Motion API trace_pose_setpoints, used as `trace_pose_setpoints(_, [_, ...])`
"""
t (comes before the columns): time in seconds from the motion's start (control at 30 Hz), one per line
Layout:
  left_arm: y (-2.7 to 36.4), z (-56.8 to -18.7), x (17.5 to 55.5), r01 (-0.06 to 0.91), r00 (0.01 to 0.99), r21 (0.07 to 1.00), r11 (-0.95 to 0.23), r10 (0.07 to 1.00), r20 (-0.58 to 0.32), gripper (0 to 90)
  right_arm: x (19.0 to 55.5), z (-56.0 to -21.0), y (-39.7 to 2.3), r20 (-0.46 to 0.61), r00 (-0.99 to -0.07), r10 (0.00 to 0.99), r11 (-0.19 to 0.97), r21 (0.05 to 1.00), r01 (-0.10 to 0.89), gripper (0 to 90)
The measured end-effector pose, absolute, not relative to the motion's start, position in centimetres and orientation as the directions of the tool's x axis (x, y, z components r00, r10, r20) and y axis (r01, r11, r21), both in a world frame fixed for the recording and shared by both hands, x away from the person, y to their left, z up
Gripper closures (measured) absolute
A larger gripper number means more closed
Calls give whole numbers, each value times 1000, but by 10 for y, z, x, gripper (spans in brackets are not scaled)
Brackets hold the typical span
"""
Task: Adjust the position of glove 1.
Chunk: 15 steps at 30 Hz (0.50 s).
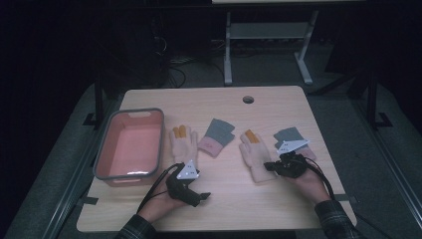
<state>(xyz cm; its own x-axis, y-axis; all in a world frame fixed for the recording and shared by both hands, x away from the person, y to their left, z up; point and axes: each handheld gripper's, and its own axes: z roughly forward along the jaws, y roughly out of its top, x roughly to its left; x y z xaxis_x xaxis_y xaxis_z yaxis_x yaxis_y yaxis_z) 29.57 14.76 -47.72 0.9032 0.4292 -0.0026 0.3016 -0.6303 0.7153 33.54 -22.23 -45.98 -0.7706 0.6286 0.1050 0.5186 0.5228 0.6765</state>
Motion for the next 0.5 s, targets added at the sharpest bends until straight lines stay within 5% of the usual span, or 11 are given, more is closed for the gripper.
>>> trace_pose_setpoints(0.5, [148,-477,296,302,903,715,-631,429,-2,111,324,-459,-205,130,-811,570,547,677,493,900])
